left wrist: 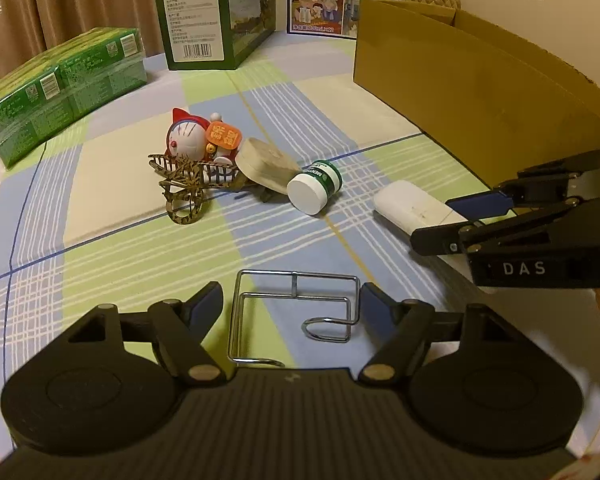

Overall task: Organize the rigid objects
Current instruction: 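Carry the wire rack with the left tool while the right tool carries the white block to the box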

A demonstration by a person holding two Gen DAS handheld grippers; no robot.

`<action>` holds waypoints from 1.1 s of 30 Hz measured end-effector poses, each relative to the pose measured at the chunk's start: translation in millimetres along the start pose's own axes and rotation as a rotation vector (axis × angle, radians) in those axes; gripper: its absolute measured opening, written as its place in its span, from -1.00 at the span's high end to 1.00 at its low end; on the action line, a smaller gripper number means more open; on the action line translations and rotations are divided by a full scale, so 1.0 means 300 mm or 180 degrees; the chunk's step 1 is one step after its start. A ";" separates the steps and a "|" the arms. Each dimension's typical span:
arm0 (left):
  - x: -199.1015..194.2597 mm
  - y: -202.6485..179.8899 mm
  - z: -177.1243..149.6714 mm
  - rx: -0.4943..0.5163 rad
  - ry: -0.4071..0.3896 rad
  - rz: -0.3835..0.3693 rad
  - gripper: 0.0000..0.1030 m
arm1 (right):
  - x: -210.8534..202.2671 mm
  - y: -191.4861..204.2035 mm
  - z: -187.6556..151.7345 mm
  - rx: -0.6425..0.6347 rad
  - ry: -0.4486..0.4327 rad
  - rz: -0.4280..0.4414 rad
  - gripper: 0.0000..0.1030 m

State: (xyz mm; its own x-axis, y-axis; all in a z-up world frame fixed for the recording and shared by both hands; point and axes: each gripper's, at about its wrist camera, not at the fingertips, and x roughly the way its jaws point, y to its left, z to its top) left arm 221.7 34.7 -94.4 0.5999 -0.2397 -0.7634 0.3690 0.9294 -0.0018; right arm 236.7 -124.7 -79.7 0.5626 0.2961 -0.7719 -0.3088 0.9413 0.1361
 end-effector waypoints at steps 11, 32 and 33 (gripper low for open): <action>0.009 -0.006 0.006 -0.0068 0.0040 0.0080 -0.23 | 0.007 0.005 -0.001 0.0005 0.0006 -0.0003 0.28; -0.139 0.003 0.043 -0.0413 -0.0337 0.0373 -0.22 | -0.107 0.009 0.017 0.0071 -0.0292 -0.0051 0.28; -0.155 -0.003 0.047 -0.0424 -0.0361 0.0384 -0.22 | -0.130 0.014 0.015 0.0078 -0.0312 -0.0052 0.28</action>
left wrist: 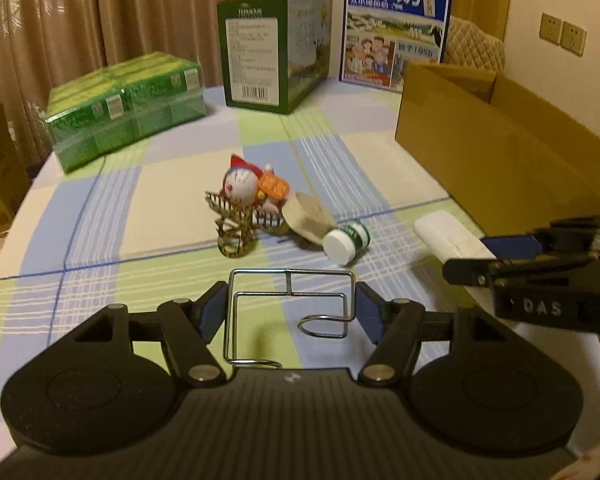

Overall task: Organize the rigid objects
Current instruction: 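Carry the wire rack with the left tool while the right tool carries the white block to the box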

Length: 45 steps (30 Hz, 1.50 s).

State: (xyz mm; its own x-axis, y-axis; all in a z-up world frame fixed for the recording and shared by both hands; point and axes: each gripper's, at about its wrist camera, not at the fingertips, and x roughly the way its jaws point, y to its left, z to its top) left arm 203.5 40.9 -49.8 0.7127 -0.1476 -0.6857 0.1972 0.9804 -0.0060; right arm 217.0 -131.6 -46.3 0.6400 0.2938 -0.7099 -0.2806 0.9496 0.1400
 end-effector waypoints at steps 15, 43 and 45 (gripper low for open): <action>-0.277 -0.124 0.021 -0.0187 -0.0096 0.0083 -0.22 | -0.334 0.030 -0.015 0.0102 -0.0208 -0.0019 0.28; -0.432 -0.304 0.059 -0.0050 -0.0152 -0.0010 -0.22 | -0.596 -0.051 -0.024 0.0196 -0.0465 -0.0123 0.28; -0.432 -0.314 0.065 -0.0036 -0.0162 -0.0018 -0.22 | -0.601 -0.062 -0.022 0.0212 -0.0476 -0.0135 0.28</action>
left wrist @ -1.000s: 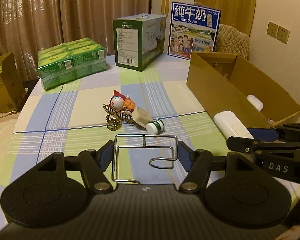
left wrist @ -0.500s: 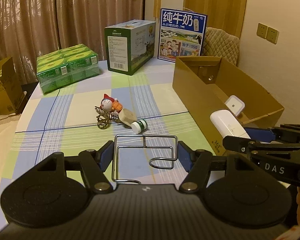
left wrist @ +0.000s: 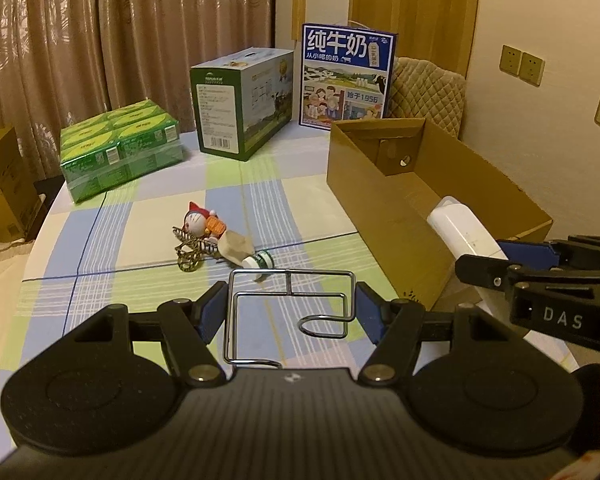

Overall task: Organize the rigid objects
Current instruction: 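Carry the wire rack with the left tool while the right tool carries the white block to the box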

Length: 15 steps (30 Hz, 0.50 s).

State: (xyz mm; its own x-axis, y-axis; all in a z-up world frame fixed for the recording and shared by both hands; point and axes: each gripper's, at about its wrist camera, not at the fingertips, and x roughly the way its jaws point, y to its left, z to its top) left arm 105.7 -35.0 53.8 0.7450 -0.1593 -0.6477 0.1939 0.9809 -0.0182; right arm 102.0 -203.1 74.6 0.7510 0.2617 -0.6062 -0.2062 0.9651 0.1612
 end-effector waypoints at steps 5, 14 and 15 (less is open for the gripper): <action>0.006 -0.026 0.015 0.0041 0.0001 -0.0021 -0.22 | -0.016 -0.023 0.007 0.0019 -0.0018 -0.0022 0.28; 0.026 -0.089 0.060 0.0101 -0.0039 -0.0147 -0.22 | -0.050 -0.101 0.047 0.0113 -0.0081 -0.0079 0.28; 0.029 -0.099 0.068 0.0111 -0.0048 -0.0163 -0.22 | -0.054 -0.115 0.056 0.0127 -0.0092 -0.0097 0.28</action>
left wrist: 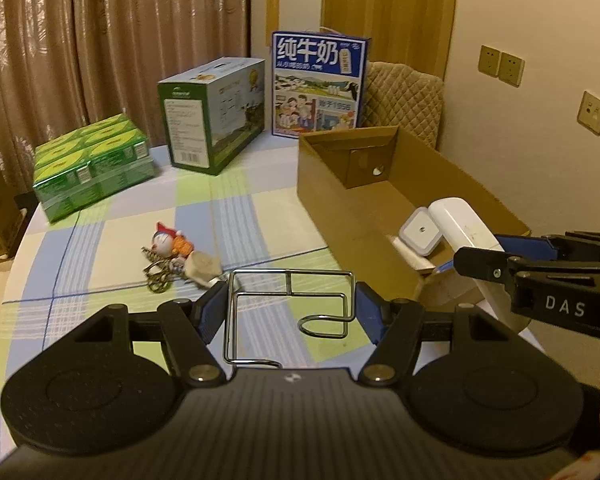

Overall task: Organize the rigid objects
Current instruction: 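Carry the wire rack with the left tool while the right tool carries the white block to the box, then lower the wire rack into the cardboard box and open the left tool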

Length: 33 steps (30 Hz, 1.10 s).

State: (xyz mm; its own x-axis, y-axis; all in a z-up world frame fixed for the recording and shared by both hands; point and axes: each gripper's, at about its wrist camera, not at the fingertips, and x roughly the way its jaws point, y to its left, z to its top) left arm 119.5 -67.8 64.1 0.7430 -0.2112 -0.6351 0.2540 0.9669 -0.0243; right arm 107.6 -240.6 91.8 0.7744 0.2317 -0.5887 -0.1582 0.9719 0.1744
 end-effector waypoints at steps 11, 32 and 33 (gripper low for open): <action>0.058 -0.128 0.100 0.0126 -0.0093 -0.0222 -0.22 | -0.017 -0.168 0.066 0.0058 -0.0095 -0.0226 0.28; 0.358 -0.341 0.215 0.0406 0.0123 -0.0494 -0.22 | 0.153 -0.496 0.149 0.0429 0.0086 -0.0345 0.28; 0.371 -0.348 0.214 0.0418 0.0137 -0.0499 -0.22 | 0.163 -0.503 0.147 0.0438 0.0099 -0.0342 0.28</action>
State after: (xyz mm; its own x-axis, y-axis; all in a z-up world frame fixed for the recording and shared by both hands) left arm 215.4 -201.5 45.7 0.6616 -0.3485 -0.6640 0.4450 0.8951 -0.0264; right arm 196.3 -377.8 71.7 0.7627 0.1302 -0.6335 0.0114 0.9767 0.2144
